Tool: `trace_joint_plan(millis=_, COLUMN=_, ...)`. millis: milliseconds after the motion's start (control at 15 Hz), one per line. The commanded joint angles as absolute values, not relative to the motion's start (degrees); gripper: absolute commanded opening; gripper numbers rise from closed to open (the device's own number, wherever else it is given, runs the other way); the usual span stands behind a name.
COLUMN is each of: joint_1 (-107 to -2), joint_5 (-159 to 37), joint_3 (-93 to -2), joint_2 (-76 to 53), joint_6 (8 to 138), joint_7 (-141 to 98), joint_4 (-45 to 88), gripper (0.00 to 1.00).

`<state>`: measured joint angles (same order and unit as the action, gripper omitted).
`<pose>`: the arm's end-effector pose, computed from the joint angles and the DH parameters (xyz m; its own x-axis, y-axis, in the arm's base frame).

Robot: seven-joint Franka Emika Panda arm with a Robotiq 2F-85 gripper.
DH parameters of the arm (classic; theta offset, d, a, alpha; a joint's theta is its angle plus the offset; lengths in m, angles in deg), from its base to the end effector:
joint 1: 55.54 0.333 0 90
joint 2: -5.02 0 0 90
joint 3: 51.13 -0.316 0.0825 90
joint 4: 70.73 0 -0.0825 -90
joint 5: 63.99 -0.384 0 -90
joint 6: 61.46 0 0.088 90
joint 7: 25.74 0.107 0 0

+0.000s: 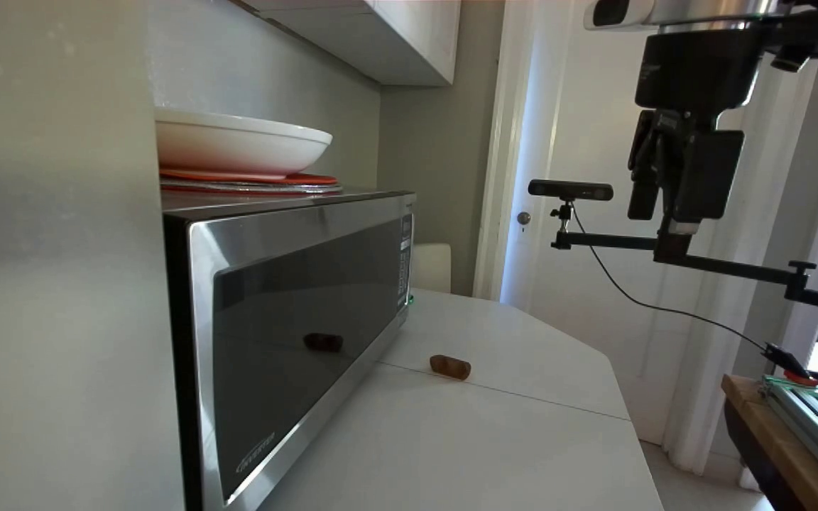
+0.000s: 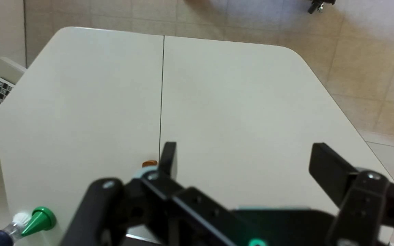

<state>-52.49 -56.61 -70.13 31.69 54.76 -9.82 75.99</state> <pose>0.3631 0.1376 0.4110 0.9917 0.1257 -0.0259 0.1280 -0.9540 0.2710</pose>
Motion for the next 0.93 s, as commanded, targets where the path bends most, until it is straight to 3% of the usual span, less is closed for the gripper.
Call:
trace_joint_plan(millis=0, joint_1=-50.7, joint_5=-55.8, joint_3=-68.4, joint_2=31.4, joint_6=54.6, joint_7=-9.1, joint_4=75.9, gripper=1.00)
trace_joint_plan(millis=867, joint_1=-50.8, joint_5=-55.8, joint_3=-68.4, joint_2=31.4, joint_6=54.6, joint_7=-9.1, joint_4=75.9, gripper=1.00)
